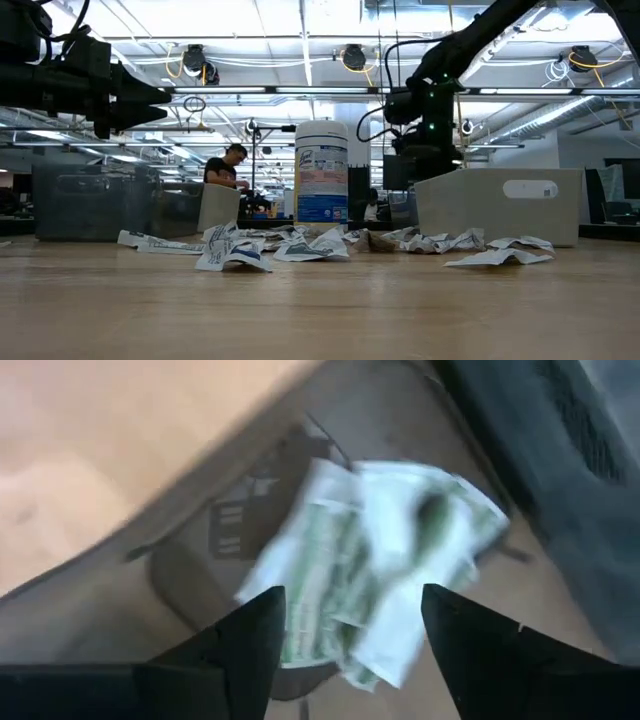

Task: Pick & Place First Aid Supplies
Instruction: Put the green bandage into the right black bin

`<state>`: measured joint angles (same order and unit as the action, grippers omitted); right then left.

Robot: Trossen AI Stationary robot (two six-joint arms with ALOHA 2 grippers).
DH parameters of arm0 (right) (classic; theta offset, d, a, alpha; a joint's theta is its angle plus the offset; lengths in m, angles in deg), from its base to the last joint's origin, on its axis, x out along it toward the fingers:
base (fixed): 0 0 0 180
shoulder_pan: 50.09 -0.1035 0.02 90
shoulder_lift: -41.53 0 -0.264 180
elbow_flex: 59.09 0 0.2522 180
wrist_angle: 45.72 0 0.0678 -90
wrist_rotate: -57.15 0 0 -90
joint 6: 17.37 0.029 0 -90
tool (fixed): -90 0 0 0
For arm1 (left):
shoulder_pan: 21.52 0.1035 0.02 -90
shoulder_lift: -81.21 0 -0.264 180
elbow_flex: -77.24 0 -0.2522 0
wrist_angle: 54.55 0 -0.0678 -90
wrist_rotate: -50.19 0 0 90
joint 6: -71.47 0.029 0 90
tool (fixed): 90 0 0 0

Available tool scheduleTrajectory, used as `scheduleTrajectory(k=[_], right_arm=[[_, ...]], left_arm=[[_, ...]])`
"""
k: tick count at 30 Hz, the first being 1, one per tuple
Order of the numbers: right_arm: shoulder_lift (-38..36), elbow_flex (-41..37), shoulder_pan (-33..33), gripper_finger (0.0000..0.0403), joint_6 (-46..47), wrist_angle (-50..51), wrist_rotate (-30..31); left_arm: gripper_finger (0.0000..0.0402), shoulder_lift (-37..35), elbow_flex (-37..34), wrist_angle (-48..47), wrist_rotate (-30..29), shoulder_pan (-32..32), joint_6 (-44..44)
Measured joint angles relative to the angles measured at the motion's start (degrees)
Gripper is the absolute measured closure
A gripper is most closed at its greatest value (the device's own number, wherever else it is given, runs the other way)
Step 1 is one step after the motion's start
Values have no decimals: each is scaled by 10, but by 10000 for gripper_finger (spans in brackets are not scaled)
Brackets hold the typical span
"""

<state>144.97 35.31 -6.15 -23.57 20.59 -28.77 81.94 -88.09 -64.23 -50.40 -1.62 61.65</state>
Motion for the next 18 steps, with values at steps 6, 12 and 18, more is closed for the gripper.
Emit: scheduleTrajectory(k=[6,12,18], right_arm=[[-16,1,-25,166,-100,1,3],[-50,0,-44,175,-201,37,3],[-93,0,-64,180,-234,78,2]], left_arm=[[165,0,0,0,0,0,0],[165,0,0,0,0,0,0],[165,0,0,0,0,0,0]])
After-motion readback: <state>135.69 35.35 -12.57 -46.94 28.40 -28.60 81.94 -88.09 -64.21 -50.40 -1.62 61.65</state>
